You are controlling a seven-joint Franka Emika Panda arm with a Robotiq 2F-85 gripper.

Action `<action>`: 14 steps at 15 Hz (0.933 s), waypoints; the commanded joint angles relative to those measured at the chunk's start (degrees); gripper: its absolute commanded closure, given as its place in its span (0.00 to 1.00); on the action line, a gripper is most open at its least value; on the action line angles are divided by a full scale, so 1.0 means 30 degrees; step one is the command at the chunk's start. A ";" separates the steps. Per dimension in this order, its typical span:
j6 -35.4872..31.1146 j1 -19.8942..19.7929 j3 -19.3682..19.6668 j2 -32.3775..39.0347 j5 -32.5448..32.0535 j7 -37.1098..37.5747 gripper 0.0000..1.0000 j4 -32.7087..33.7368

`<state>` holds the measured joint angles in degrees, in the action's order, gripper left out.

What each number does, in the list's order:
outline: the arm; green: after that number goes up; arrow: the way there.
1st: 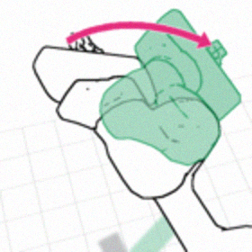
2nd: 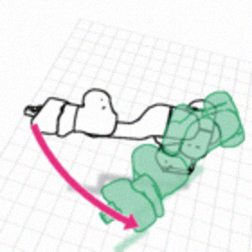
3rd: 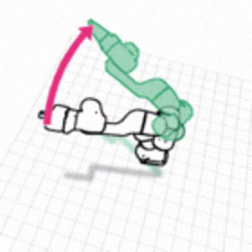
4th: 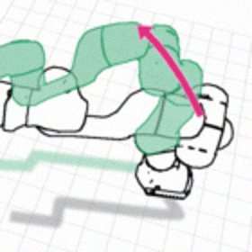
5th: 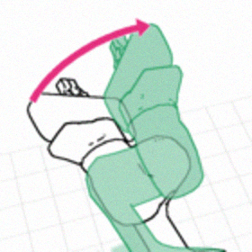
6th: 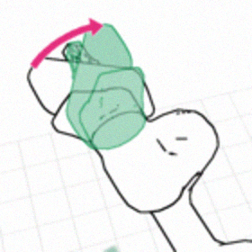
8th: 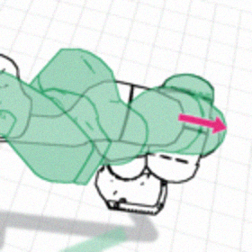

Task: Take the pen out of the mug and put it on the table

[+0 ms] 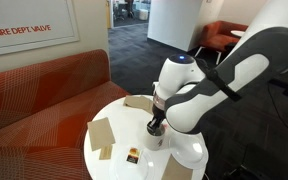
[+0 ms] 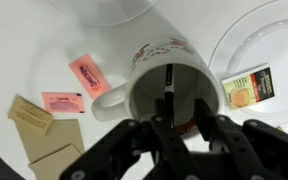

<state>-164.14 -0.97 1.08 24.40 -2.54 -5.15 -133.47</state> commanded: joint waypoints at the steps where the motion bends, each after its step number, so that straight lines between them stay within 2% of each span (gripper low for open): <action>1: -0.0843 0.0408 0.0330 0.0624 -0.0316 0.0690 0.63 0.0383; 12: -0.1338 0.1150 0.1119 0.1379 -0.0616 0.1149 0.62 0.0752; 14: -0.1369 0.1452 0.1440 0.1468 -0.0789 0.1458 0.66 0.0802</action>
<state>-166.40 1.42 3.37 28.00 -3.10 -3.76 -131.55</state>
